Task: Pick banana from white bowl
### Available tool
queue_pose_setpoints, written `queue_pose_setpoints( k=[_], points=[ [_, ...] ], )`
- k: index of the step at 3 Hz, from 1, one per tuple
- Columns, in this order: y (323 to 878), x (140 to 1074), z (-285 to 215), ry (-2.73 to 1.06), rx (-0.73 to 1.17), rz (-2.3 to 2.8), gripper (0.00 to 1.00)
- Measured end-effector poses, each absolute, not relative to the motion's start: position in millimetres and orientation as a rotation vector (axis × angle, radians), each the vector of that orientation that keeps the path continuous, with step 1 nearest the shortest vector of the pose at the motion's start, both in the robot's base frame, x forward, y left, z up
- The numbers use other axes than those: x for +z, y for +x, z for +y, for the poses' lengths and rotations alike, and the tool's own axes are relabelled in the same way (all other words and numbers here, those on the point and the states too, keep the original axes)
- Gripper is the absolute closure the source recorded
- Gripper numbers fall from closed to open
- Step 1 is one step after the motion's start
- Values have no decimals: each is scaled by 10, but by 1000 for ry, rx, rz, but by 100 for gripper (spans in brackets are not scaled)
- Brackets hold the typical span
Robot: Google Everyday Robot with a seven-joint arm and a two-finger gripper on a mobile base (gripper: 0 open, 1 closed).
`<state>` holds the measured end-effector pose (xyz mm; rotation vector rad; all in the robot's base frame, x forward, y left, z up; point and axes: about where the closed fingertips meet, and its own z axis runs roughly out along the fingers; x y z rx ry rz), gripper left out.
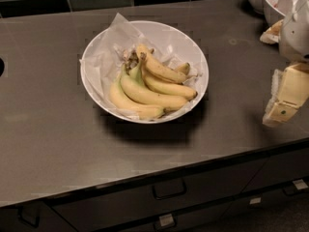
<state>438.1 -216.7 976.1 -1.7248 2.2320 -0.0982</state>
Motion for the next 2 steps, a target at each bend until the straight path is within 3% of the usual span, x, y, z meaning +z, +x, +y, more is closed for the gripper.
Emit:
queue_pose_setpoints(
  k=[2],
  points=[
    [4449, 9776, -1965, -1759, -72, 2174, 0]
  ],
)
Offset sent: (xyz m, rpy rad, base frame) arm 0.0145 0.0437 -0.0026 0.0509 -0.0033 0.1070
